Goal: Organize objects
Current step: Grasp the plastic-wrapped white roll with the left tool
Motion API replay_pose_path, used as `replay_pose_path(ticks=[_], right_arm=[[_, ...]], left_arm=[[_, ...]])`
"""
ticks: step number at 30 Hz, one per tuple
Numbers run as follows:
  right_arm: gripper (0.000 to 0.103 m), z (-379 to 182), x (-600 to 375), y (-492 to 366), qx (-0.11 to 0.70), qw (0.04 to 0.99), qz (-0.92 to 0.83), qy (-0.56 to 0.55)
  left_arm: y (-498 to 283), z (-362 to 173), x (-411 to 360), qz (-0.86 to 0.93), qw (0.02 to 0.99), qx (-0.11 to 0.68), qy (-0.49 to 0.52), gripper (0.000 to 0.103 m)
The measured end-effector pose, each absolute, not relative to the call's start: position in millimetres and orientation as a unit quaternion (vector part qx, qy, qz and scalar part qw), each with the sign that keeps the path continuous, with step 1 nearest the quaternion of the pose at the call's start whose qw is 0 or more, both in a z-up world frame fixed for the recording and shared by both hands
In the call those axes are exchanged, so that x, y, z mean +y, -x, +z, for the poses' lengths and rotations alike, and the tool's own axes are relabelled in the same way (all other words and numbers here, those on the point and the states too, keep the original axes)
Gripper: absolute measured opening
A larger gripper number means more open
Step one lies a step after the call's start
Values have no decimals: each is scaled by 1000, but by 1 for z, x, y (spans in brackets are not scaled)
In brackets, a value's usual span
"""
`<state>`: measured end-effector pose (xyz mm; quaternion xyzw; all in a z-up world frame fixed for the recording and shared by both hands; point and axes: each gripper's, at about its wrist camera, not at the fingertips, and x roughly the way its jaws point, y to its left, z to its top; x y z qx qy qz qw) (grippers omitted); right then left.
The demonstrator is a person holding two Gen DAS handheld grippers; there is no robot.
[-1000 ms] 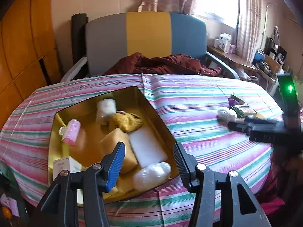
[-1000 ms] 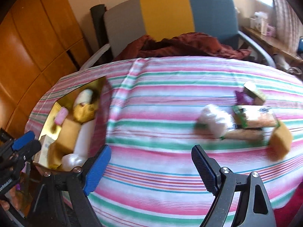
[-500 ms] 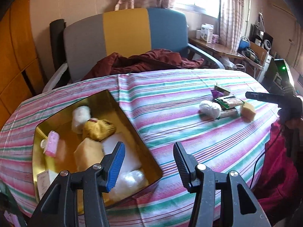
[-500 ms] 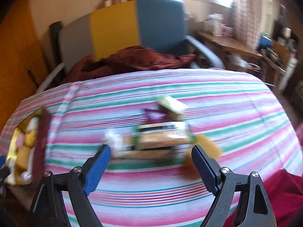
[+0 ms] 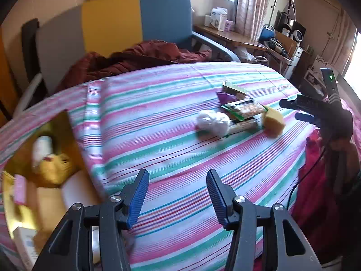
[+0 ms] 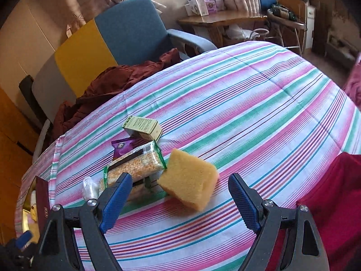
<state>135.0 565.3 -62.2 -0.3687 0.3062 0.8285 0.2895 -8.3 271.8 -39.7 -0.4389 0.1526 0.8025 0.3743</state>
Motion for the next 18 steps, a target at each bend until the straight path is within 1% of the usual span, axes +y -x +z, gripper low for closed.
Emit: replay_pose_path(ticks=[4,6,10,18], right_arm=[[89,-60,560,-131,301,277,836,366],[89,-58,557,-129,298,272,839,365],[90,-58,558,-128,299,268,840,364],[90,-57,557,-124,288,266,843,369]], left_arm=[[14,-45,300,790,393,156,444,54],[22,-50,315,776,404,143,463,54],[36,-62,340,764,409,127,482,58],[62,-83,385,744,422,93,510,59]])
